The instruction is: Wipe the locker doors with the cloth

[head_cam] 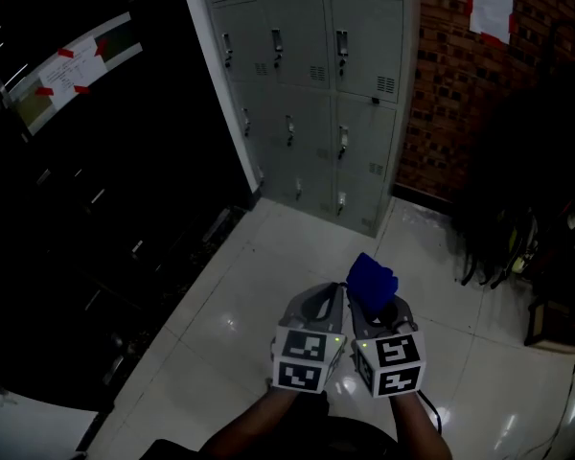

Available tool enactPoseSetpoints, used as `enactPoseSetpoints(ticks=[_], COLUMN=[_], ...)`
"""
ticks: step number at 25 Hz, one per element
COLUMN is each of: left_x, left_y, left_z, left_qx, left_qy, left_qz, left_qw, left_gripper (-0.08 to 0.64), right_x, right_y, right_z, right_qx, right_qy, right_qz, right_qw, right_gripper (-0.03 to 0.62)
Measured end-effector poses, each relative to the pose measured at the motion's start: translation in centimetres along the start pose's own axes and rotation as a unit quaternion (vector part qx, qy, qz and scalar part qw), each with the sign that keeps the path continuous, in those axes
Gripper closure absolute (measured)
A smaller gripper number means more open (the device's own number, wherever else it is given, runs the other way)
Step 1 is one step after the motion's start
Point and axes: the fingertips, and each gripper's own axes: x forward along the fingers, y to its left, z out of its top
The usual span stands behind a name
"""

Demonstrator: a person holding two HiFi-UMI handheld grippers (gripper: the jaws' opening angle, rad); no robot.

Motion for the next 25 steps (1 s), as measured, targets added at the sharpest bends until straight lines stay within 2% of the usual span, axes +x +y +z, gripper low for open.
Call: enactPoseSetpoints(ticks=[10, 19, 25], left_x=[8.9, 17.0, 24.5], left_y=[11.0, 16.1, 19.2], left_z=[5.9, 10.1, 13.5], left_qx=[0.006, 0.016, 0.020], left_qy=[-0.014, -0.020, -0.032], left_qz=[-0.029, -0.042, -0.038], left_qw=[0.9995, 0.9988, 0.9986], left_gripper=[0.557, 0.557, 0.557], right_x=[13.4, 21.8, 28.9], right_y=[-2.0, -6.4, -10.9], right_z=[6.6, 10.7, 14.0], right_qx=[0.001, -0.001, -0.011], right_qy=[-0.005, -0.016, -0.033], right_qz=[-0.032, -0.042, -0.034], right_qw=[0.999, 0.999, 0.999], right_gripper=[0.512, 0.512, 0.512])
